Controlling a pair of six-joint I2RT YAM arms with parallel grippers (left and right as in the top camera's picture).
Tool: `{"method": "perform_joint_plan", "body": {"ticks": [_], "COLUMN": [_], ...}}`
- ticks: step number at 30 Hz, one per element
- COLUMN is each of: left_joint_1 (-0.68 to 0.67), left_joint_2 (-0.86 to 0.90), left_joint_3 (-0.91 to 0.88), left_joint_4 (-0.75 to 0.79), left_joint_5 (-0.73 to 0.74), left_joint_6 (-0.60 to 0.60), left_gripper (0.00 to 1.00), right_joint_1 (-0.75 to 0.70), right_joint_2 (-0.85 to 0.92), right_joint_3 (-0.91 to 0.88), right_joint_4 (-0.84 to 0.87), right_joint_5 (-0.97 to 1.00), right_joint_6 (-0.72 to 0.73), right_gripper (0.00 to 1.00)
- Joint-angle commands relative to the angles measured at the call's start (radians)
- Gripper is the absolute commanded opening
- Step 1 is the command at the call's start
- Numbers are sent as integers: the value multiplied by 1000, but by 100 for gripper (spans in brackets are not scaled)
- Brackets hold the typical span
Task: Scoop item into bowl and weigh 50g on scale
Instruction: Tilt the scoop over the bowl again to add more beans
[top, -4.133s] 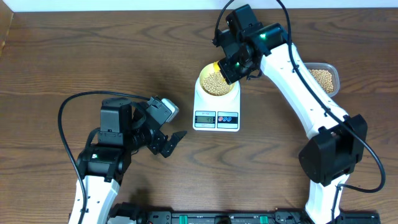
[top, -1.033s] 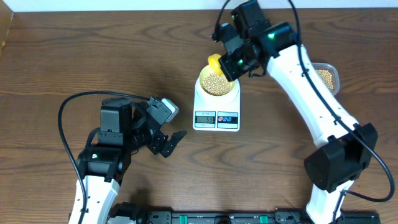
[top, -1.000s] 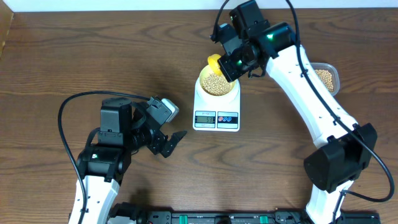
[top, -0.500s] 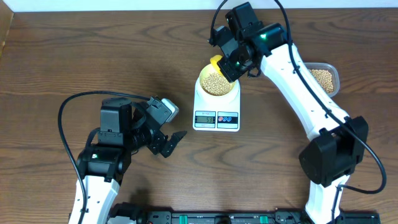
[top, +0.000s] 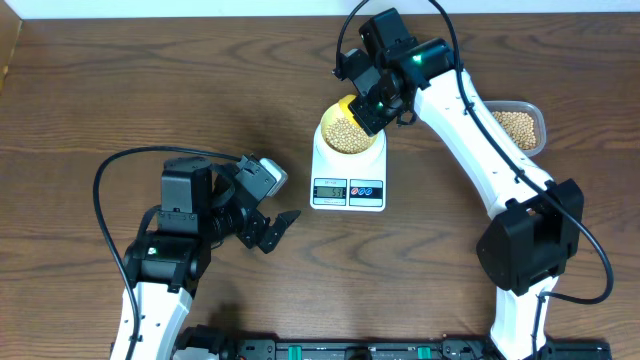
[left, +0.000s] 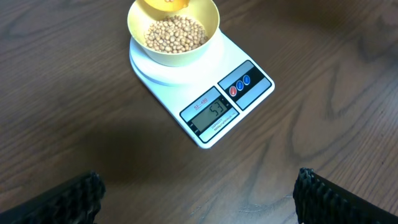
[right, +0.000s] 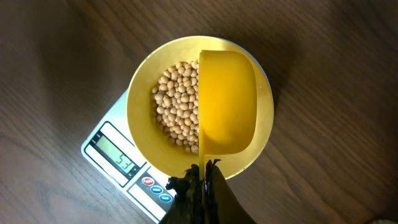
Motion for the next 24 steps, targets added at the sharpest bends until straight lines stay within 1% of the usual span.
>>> {"method": "perform_joint_plan", "body": {"ticks": [1, 24], "left_joint_1": [6, 6], "left_joint_2": [2, 2], "left_joint_3": [10, 10], "left_joint_4": [2, 2], "left_joint_5": [13, 13], "left_joint_6": [6, 6], "left_gripper": [99, 99], "right_joint_1": [10, 20], "right_joint_2": [9, 56], "right_joint_3": [-5, -30], "right_joint_4": [-3, -3], "right_joint_5": [3, 12], "right_joint_6": [-16, -24], "right_gripper": [1, 1]}}
